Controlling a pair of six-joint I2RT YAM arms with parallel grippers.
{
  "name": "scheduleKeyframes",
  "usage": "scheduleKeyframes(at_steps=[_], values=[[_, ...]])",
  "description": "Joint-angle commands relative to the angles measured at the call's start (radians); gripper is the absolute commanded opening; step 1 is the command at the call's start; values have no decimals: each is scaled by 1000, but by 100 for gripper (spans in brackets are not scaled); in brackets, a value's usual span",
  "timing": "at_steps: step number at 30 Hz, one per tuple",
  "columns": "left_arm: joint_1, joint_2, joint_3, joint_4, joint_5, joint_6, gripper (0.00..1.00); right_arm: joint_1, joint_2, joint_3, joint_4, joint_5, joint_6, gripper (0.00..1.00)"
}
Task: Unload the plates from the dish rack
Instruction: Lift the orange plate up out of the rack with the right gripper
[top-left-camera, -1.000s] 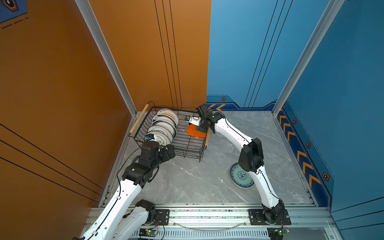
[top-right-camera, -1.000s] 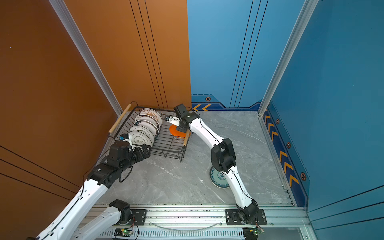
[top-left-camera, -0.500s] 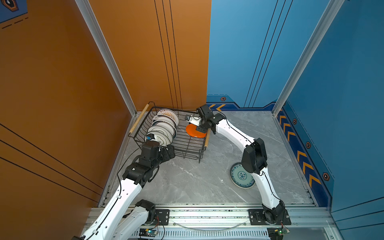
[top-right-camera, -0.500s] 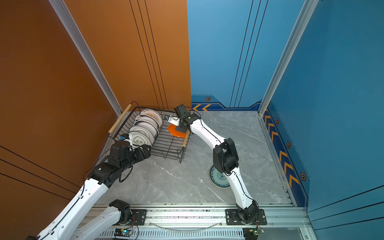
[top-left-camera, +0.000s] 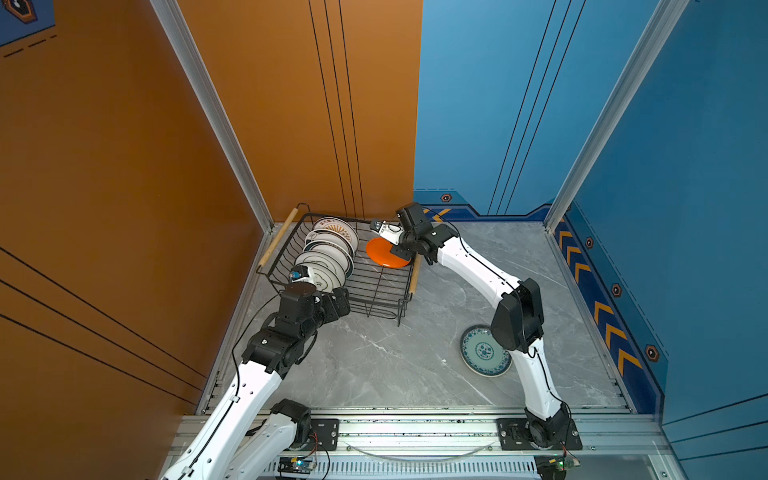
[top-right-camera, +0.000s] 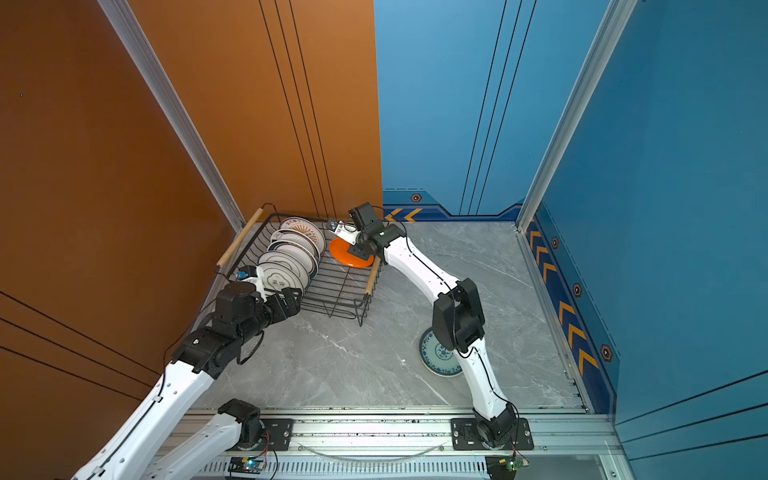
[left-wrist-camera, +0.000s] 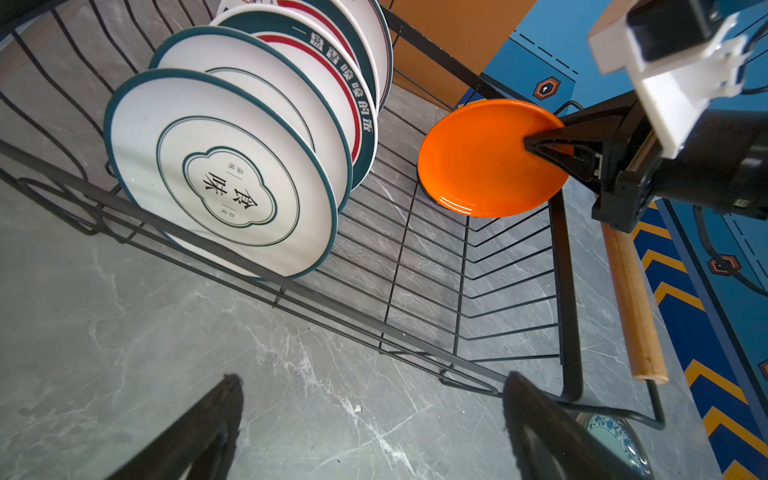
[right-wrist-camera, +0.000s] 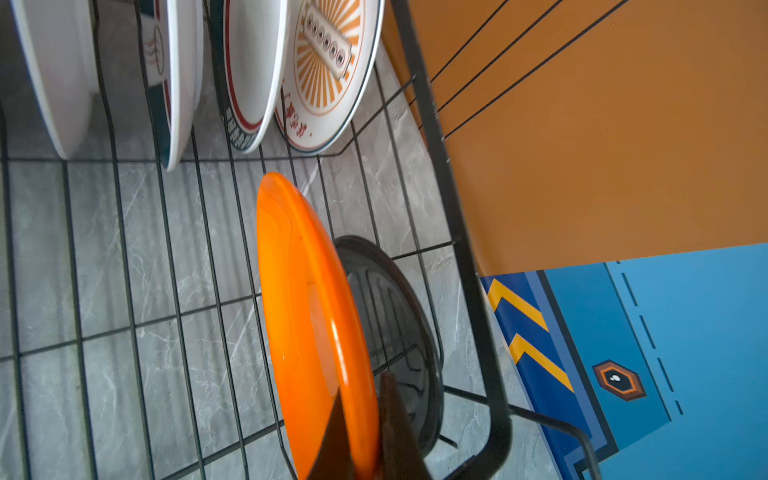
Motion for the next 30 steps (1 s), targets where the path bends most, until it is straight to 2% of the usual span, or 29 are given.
scheduleKeyframes(at_steps=[1, 4, 8, 14, 16, 19, 21, 25, 30], values=[[0, -15, 10, 52, 31, 32, 98, -7, -104, -26, 85, -65, 76, 0], [0, -11, 16, 82, 64, 46, 98, -21, -146, -25, 92, -112, 177, 0], [0, 3, 33, 112, 103, 47, 98, -59, -215, -54, 102, -171, 422, 0], [-1, 47, 47, 186, 175, 36, 98, -81, -392, -302, 222, -185, 853, 0], [-1, 70, 46, 233, 214, 19, 98, -101, -444, -423, 300, -230, 1035, 0], [-5, 117, 43, 343, 276, -9, 98, -126, -503, -633, 547, -330, 1322, 0], [-9, 143, 44, 393, 307, -29, 98, -130, -525, -746, 706, -348, 1466, 0], [-15, 179, 46, 458, 340, -52, 98, -109, -531, -838, 803, -335, 1555, 0], [-13, 226, 46, 500, 353, -58, 98, -101, -525, -925, 945, -373, 1688, 0]])
